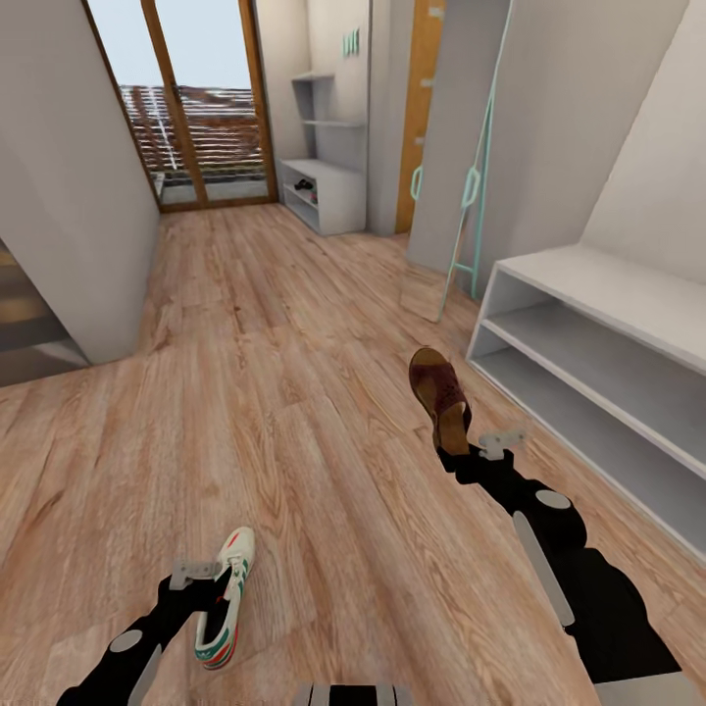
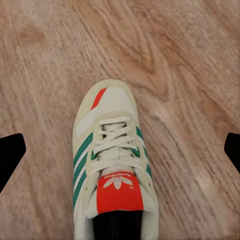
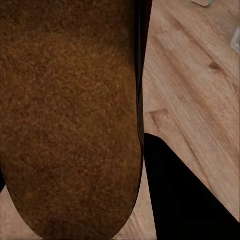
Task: Pick up the two gym shoes and the two sandals from the corridor floor and place them onto the hallstand (shoe rack) in the corridor, making sure they are on the rack and not on the floor. Arrange them so the two gym shoes are next to each other and the two sandals are next to each other.
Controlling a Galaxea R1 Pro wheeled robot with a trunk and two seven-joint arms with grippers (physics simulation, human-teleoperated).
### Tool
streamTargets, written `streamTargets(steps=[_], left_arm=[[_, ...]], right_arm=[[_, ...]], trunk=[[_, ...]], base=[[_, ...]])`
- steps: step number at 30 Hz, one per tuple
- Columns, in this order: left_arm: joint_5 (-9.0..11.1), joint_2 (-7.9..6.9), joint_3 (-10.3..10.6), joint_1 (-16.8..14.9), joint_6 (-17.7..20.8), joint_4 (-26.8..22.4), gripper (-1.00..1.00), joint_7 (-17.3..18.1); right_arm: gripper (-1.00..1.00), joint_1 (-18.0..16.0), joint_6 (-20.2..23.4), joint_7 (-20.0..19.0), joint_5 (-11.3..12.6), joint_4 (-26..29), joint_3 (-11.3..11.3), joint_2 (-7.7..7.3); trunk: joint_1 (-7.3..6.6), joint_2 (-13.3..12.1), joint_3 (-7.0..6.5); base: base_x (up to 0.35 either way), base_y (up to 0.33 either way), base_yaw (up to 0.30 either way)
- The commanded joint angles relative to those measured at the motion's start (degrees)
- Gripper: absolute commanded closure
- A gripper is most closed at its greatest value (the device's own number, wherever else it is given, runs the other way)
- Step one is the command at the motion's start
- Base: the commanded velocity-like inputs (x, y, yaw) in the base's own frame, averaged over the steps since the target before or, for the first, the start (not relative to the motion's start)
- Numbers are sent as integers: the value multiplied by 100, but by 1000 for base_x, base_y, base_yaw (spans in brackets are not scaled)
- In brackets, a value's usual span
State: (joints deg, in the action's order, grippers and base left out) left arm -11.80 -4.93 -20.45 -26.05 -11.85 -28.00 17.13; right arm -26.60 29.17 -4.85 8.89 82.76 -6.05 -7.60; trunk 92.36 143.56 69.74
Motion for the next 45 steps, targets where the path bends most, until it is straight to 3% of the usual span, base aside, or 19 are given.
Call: streamTargets(steps=[1,17,27,33,45], left_arm=[[-60,6,-47,-5,-27,3,-100,38],[-68,10,-47,-5,-34,-4,-100,16],[-61,2,-64,4,-110,-38,-100,2],[-67,8,-65,23,-506,-3,-100,1],[-68,5,-56,21,-545,2,-100,3]], right_arm=[[100,-3,31,19,62,-10,-2,-4],[100,-3,31,19,60,-75,8,-10],[100,-3,31,21,62,-75,8,-7],[100,-3,30,19,54,-83,12,-13],[100,-3,34,19,43,-93,16,-29]], trunk=[[1,4,27],[42,25,387],[68,38,690],[83,46,877],[114,62,1252]], base=[[0,0,0],[0,0,0],[0,0,0],[0,0,0],[0,0,0]])
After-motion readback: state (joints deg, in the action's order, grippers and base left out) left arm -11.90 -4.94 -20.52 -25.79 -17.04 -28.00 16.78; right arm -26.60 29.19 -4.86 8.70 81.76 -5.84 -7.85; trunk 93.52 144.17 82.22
